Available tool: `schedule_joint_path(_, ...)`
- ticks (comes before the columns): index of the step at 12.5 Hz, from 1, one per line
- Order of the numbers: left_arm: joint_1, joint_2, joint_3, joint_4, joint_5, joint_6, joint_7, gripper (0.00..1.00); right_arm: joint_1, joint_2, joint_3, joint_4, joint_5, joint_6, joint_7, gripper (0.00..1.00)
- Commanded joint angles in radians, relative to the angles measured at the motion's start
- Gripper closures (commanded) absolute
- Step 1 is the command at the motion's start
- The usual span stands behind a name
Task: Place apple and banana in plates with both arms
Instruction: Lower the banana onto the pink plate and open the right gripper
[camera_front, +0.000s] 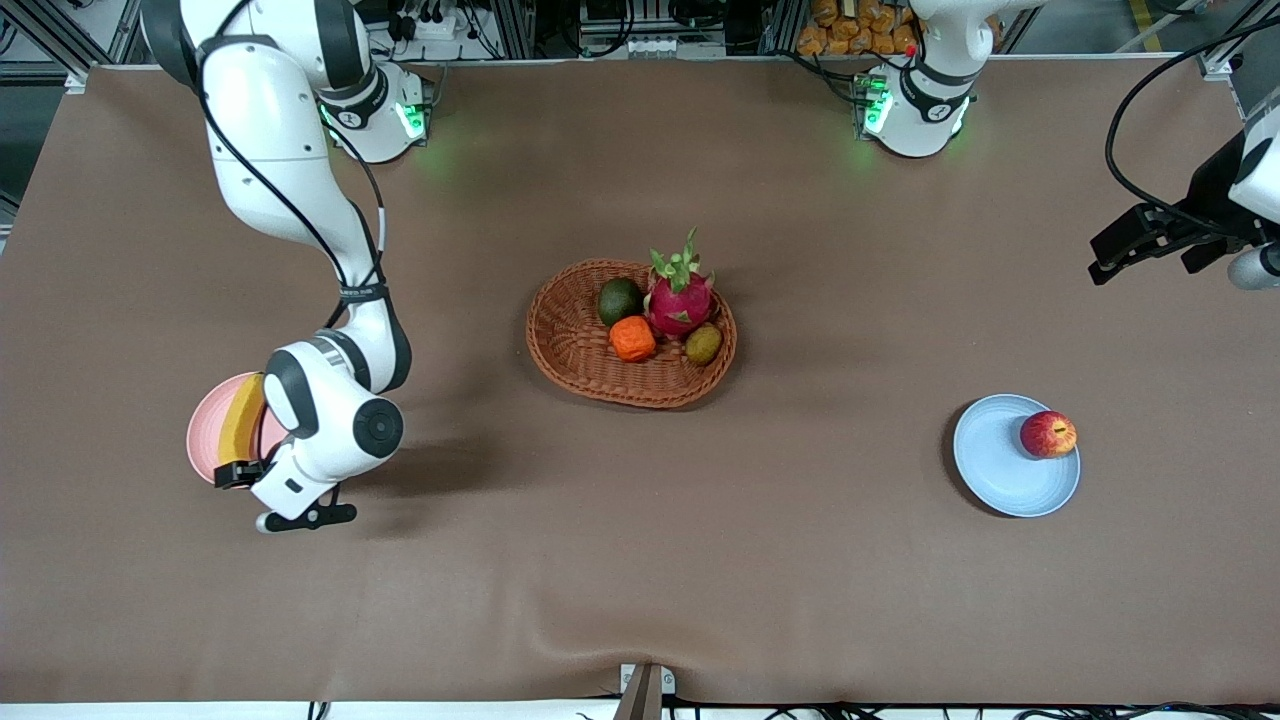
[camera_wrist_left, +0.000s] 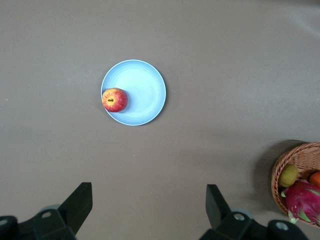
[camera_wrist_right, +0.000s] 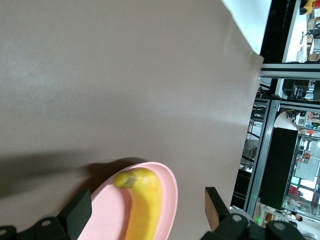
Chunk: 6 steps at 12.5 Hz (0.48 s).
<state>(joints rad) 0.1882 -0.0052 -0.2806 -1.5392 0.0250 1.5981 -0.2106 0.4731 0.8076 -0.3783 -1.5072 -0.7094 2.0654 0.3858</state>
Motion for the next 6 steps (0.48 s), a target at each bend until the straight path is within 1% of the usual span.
schedule_joint_path(1, 0.013, -0.009, -0.009, 0.001, 0.021, -0.01, 0.022, 0.0, 0.002, -0.122, 0.006, -0.041, 0.09, -0.016, 0.002, 0.0)
schedule_joint_path(3, 0.005, -0.01, -0.014, 0.001, 0.021, -0.01, 0.025, 0.0, 0.004, -0.212, 0.007, -0.074, 0.192, -0.053, -0.044, 0.0)
schedule_joint_path(6, 0.005, -0.012, -0.022, 0.001, 0.021, -0.01, 0.024, 0.0, 0.009, -0.342, 0.007, -0.149, 0.289, -0.06, -0.051, 0.0)
